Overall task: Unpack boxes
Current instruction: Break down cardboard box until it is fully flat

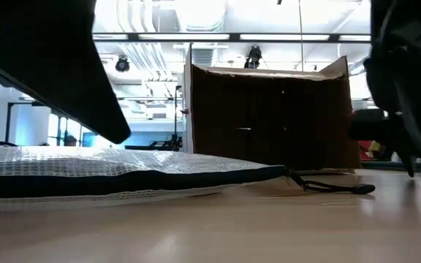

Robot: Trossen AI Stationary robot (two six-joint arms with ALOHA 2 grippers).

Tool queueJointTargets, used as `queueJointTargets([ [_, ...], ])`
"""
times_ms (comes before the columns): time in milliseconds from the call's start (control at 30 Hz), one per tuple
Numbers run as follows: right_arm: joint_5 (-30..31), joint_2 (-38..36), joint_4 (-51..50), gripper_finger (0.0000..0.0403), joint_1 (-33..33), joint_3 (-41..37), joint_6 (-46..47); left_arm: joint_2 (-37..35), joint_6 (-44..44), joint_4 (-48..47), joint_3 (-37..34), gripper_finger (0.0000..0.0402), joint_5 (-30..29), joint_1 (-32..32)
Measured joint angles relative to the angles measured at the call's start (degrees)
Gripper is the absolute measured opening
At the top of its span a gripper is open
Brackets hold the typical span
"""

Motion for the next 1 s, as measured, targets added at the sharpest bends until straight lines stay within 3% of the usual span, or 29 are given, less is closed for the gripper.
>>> queueJointTargets([
  [267,-1.26,0.15,3.61,0.0174,-2.42,6.66,0.05,-4.10,0.32,-3.88,-0.04,0.0000,-0.47,-0.18],
  [400,-1.30,0.15,6.44,0.0175,-2.43,11.07,0.18,-6.93,1.02,-6.18,-0.04,0.0000,-3.41,0.52],
  [667,-1.21,-3.25,1.42,0.0172,-2.46,21.37,4.20,-10.14,7.29,-5.27,-0.04,0.0000,-6.67,2.75],
  [833,-1.12,-9.87,-5.01,0.0176,-2.51,19.82,9.39,-10.17,9.08,-4.81,-0.04,0.0000,-6.64,4.58],
  [1000,-4.62,-18.76,-7.42,0.0172,-4.46,11.37,19.62,-10.17,10.71,-3.54,-0.56,0.0000,-6.58,5.08],
])
